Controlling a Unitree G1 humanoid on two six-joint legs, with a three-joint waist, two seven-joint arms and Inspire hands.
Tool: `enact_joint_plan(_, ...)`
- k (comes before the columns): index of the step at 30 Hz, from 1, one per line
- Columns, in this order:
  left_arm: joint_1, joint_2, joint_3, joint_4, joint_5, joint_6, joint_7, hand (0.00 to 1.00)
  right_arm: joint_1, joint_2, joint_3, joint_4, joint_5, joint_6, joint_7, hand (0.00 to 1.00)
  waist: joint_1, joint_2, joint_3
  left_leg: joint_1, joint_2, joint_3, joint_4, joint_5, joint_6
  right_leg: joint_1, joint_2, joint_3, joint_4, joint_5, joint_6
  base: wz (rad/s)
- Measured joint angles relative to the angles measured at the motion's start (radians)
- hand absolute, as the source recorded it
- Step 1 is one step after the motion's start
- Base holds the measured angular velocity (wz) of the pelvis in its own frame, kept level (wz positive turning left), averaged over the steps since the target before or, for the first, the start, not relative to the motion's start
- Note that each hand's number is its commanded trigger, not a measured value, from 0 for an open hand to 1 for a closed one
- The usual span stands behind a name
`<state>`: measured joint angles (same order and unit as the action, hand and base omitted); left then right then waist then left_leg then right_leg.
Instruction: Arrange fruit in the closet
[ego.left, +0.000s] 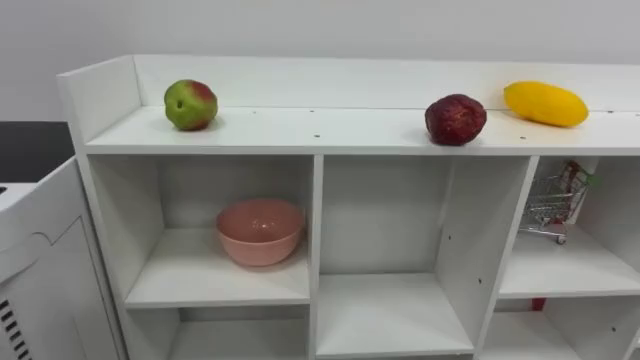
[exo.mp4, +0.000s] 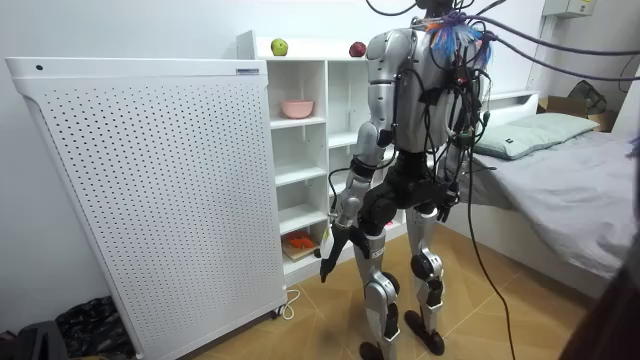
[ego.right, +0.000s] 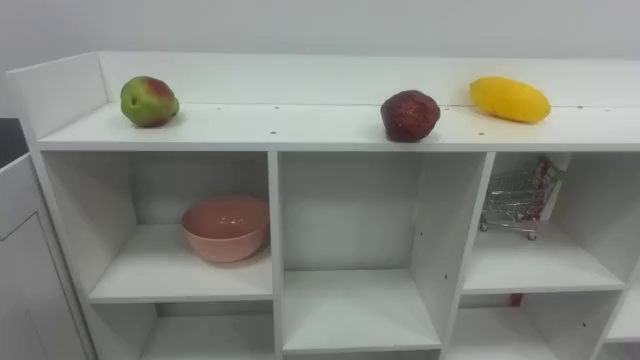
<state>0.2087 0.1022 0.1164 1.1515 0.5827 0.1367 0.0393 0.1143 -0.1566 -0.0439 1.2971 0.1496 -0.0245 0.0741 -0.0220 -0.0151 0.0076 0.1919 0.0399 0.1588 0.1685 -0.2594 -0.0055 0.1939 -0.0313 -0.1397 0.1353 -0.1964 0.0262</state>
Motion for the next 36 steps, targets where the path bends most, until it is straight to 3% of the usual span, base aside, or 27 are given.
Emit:
enact_joint_plan(15, -0.019, 0.004, 0.001, -0.010, -0.007, -0.027, 0.002, 0.00, 0.005, 0.007, -0.001, -0.005, 0.143, 0.005, -0.006, 0.00, -0.001, -0.004, 0.0008, 0.002, -0.001, -0.003, 0.001, 0.000, 0.000, -0.001, 0.000, 0.002, 0.000, 0.000, 0.000, 0.00)
enact_joint_plan(19, -0.021, 0.011, -0.001, -0.010, -0.036, -0.038, 0.002, 0.00, -0.001, 0.006, -0.041, -0.042, 0.141, 0.009, -0.010, 0.00, -0.002, -0.005, -0.0003, 0.000, 0.000, -0.001, 0.003, 0.000, 0.000, -0.002, 0.001, 0.003, 0.002, 0.000, 0.000, -0.02)
enact_joint_plan(21, -0.017, 0.012, 0.003, -0.011, -0.044, -0.052, 0.001, 0.00, -0.004, 0.003, -0.077, -0.132, 0.126, 0.021, -0.034, 0.00, 0.000, -0.008, -0.0029, 0.000, 0.000, -0.001, 0.003, 0.001, 0.000, -0.003, 0.001, 0.011, 0.008, 0.000, 0.000, -0.08)
enact_joint_plan(23, -0.018, 0.013, 0.004, -0.011, -0.044, -0.055, -0.002, 0.00, -0.006, 0.003, -0.100, -0.270, 0.113, 0.026, -0.065, 0.00, -0.004, -0.003, 0.0016, -0.002, -0.001, -0.002, 0.009, 0.001, 0.000, -0.006, 0.000, 0.013, 0.015, 0.000, 0.000, -0.04)
enact_joint_plan(25, -0.023, 0.022, 0.004, -0.014, -0.045, -0.061, -0.003, 0.00, -0.020, 0.003, -0.114, -0.405, 0.110, 0.023, -0.099, 0.00, -0.007, -0.005, 0.0008, -0.003, -0.002, -0.004, 0.012, 0.001, 0.000, -0.006, -0.001, 0.011, 0.015, 0.000, 0.000, 0.00)
enact_joint_plan(30, -0.027, 0.034, -0.001, -0.054, -0.096, -0.072, 0.018, 0.00, -0.056, 0.002, -0.125, -0.765, 0.023, -0.013, -0.207, 0.00, -0.002, -0.003, -0.0052, -0.008, -0.001, 0.002, 0.015, 0.001, 0.000, -0.021, 0.000, 0.011, 0.017, 0.000, 0.000, 0.00)
enact_joint_plan(36, -0.026, 0.033, -0.002, -0.100, -0.120, -0.074, 0.020, 0.00, -0.057, 0.004, -0.113, -0.999, 0.005, -0.028, -0.300, 0.00, 0.002, -0.004, -0.0069, -0.024, -0.002, 0.001, 0.012, 0.001, 0.001, -0.040, 0.000, 0.021, 0.018, 0.000, 0.000, -0.04)
